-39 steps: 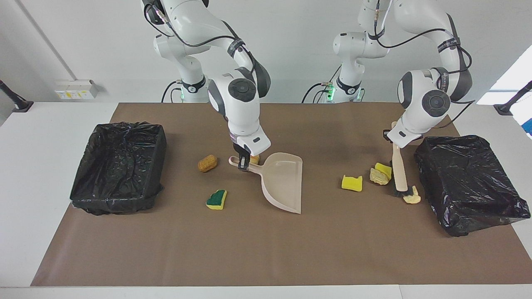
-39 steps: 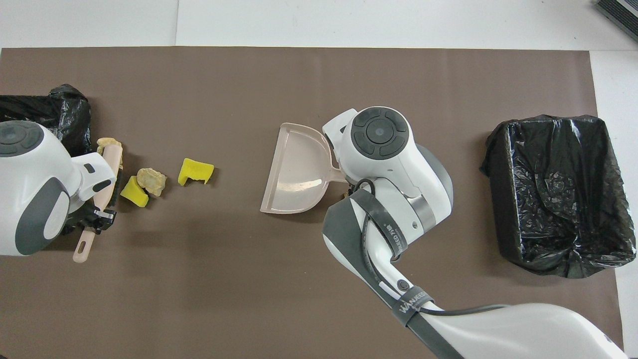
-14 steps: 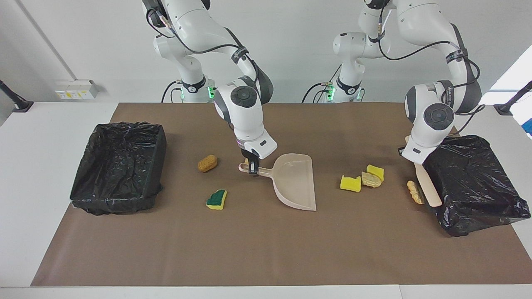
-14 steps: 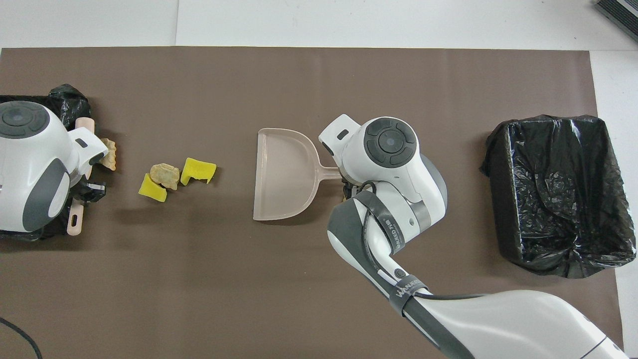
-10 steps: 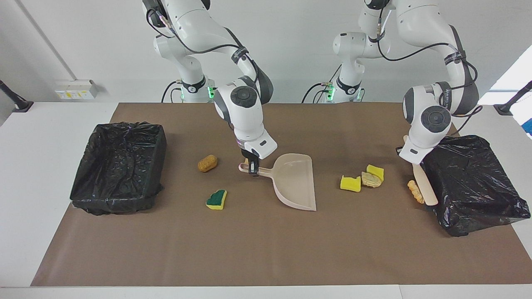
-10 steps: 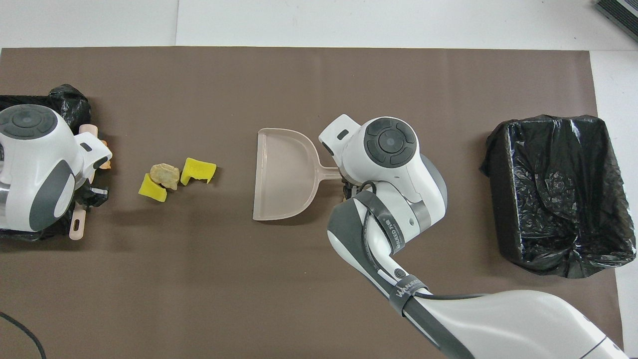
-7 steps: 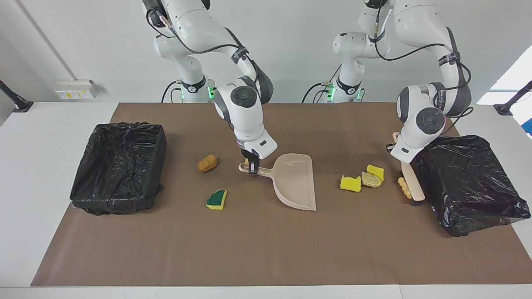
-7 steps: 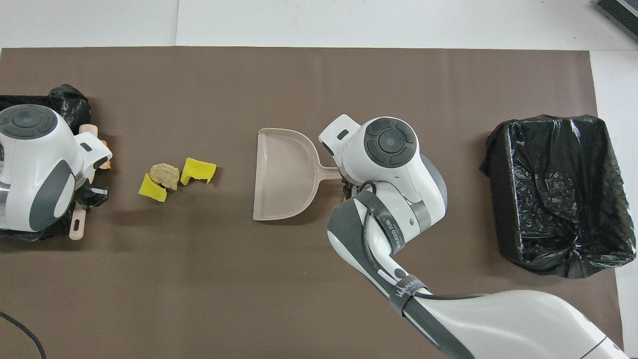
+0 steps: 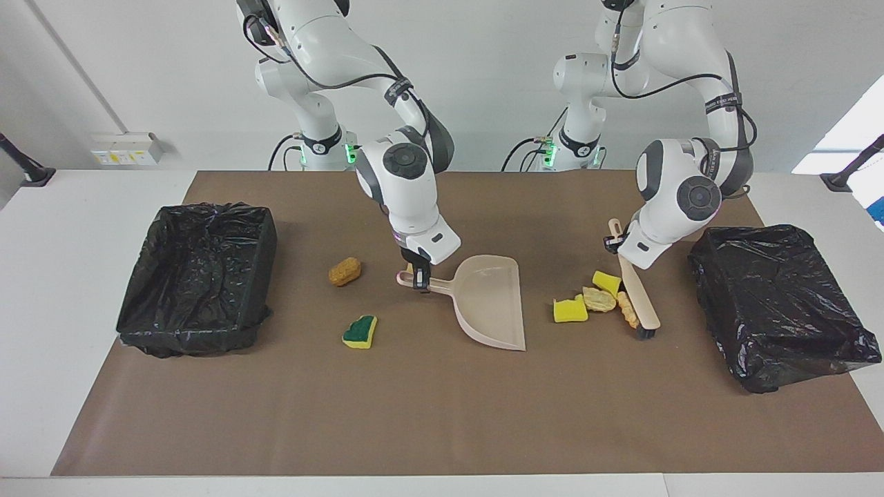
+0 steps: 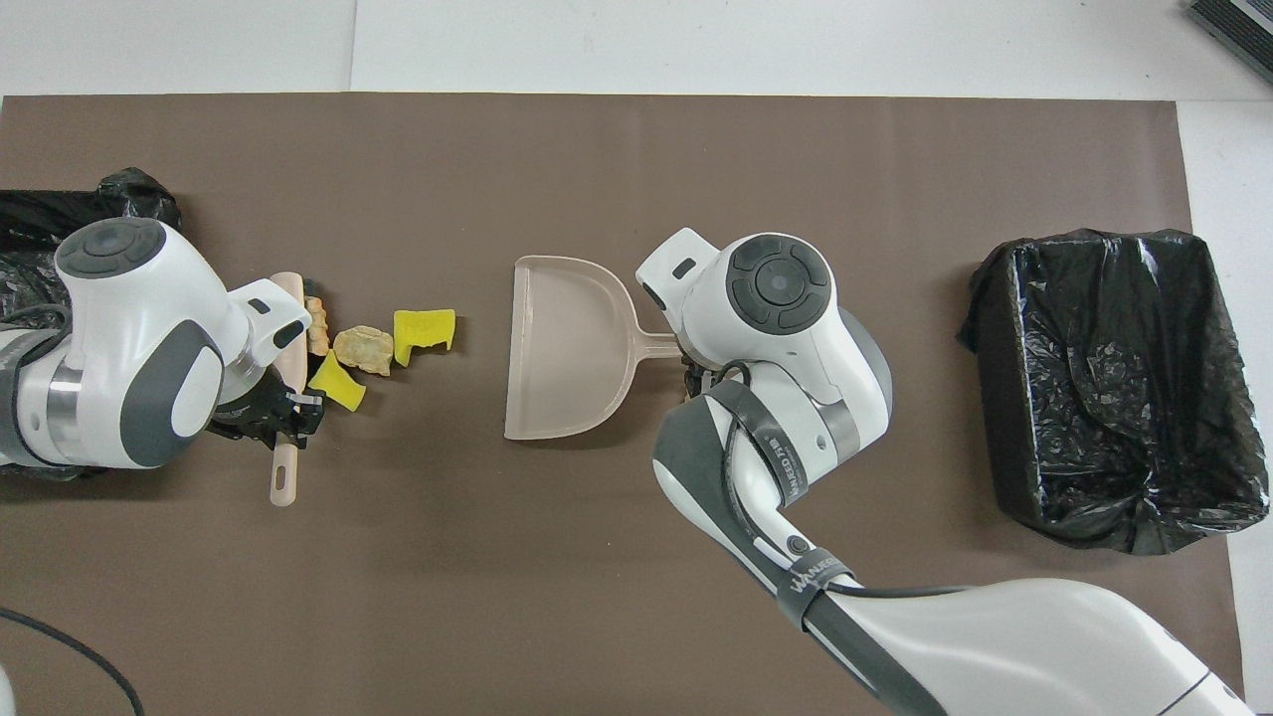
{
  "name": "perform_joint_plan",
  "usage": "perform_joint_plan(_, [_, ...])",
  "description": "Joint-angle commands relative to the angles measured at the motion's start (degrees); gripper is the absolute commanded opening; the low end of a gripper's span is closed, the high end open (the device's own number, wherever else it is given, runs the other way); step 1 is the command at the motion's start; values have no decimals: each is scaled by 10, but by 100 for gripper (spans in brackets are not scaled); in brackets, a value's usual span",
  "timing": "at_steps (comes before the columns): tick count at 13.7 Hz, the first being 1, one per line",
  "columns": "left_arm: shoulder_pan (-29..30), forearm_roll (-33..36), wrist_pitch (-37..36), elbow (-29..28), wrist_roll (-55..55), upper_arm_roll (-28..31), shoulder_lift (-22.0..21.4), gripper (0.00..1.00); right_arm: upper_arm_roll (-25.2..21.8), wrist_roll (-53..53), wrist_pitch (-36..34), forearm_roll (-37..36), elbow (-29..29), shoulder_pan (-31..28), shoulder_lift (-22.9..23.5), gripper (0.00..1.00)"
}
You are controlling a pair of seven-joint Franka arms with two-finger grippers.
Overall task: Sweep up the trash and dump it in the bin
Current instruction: 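Push the debris into the dustpan with the brush in the left gripper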
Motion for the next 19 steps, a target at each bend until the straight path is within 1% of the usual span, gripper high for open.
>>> perform_joint_plan(1, [-12, -26, 3, -17, -4, -10, -13, 0, 5, 11, 11, 11, -6, -3, 1, 0])
perform_joint_plan(6, [-13, -66, 24, -17, -7, -86, -4, 0, 5, 16, 11, 11, -6, 1, 1, 0])
perform_joint_plan(11, [-15, -101, 61, -17, -91, -183, 0, 0, 5, 71, 33, 11, -9, 22, 12, 0])
perform_joint_plan(13, [-16, -122, 67, -9, -112, -207, 2, 0, 5, 65, 33, 11, -10, 22, 12, 0])
perform_joint_plan(14, [-15, -123, 61, -1, -115, -209, 5, 0, 5, 59, 33, 10, -10, 16, 13, 0])
perform_joint_plan(18, [-9, -123, -4, 33, -127, -208, -15, 0, 5, 42, 34, 10, -11, 7, 15, 0])
perform_joint_plan(19, [-8, -123, -9, 39, -138, -208, -24, 0, 5, 42, 34, 11, -10, 7, 15, 0])
